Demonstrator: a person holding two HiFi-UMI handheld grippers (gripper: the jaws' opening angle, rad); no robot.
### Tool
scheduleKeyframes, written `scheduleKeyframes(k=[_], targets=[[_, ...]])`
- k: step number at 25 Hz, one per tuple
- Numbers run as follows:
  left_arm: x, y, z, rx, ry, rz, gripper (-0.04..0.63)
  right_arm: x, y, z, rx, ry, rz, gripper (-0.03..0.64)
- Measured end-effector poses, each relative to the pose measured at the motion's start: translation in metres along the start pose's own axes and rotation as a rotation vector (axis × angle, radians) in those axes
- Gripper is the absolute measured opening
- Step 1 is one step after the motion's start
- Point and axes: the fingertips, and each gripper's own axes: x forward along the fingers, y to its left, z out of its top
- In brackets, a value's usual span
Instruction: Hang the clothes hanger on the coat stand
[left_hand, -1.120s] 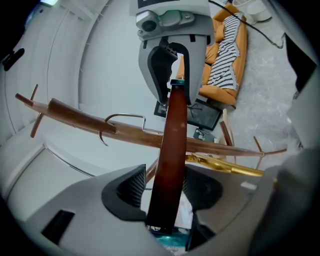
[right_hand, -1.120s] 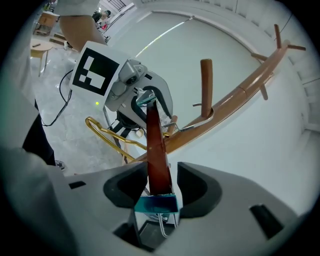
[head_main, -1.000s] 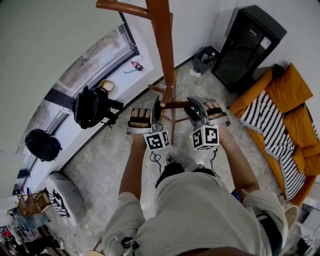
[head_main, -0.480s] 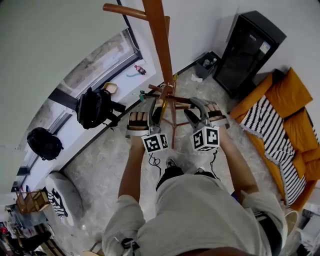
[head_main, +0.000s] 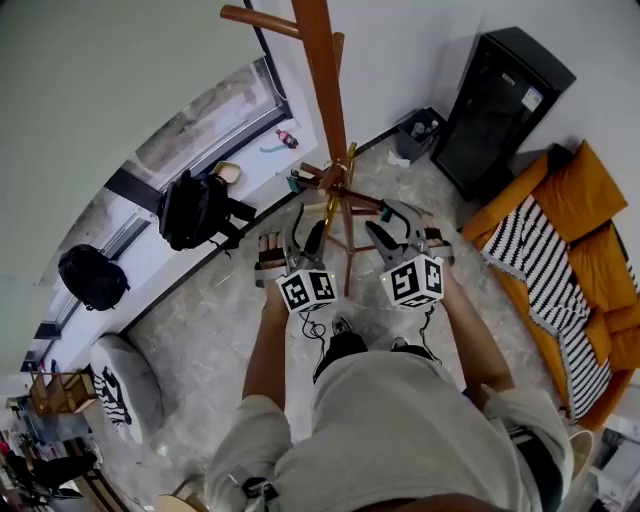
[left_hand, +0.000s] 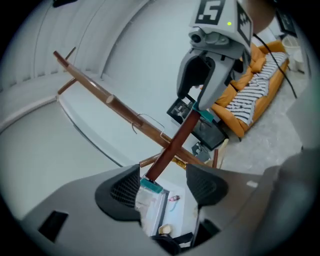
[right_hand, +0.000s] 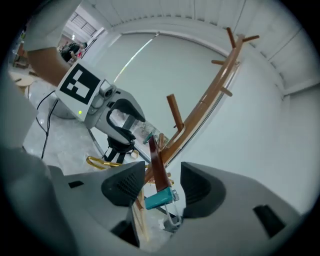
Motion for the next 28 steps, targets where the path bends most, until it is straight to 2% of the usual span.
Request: scheduleKeyframes(k=[2,3,8,9,11,13,15,19,22,28], targets=[[-0.010,0.004,0.004,-0.125,-0.027,0.024,0.288,-0.009,-0.004,0.005,0.089,-0.035,-0.017,0.216],[-0.015,0.006,0.008,-0.193,-0.045,0.039,0.264,-0.013,-0.007,0.007,0.137,-0.050,-0.026,0.216],[-0.034,0.005,0.021,-0.536,-0.093,0.087,0.099,-0.030,-0.018,0.009,0.483,-0.153,-0.036,0.192],[-0.039,0.002,0.022,-0.611,-0.096,0.090,0.065,-0.033,-0.019,0.007,0.527,-0.158,-0.045,0.162],[-0.051,-0.002,0.026,-0.737,-0.095,0.094,0.020,-0.039,-0.018,0.003,0.565,-0.157,-0.062,0.024],[-0.060,-0.004,0.029,-0.823,-0.093,0.103,0.011,-0.043,-0.014,0.003,0.578,-0.161,-0.055,0.008],[-0.068,-0.007,0.031,-0.874,-0.086,0.118,0.009,-0.046,-0.010,0.004,0.595,-0.174,-0.040,0.005],[-0.080,-0.016,0.041,-0.924,-0.096,0.122,0.009,-0.057,-0.010,0.008,0.625,-0.213,-0.025,0.005],[-0.099,-0.023,0.048,-0.937,-0.106,0.150,0.009,-0.072,-0.006,0.017,0.621,-0.265,-0.002,0.004],[-0.145,-0.036,0.068,-0.930,-0.106,0.233,0.009,-0.111,0.001,0.030,0.535,-0.332,0.023,0.004]])
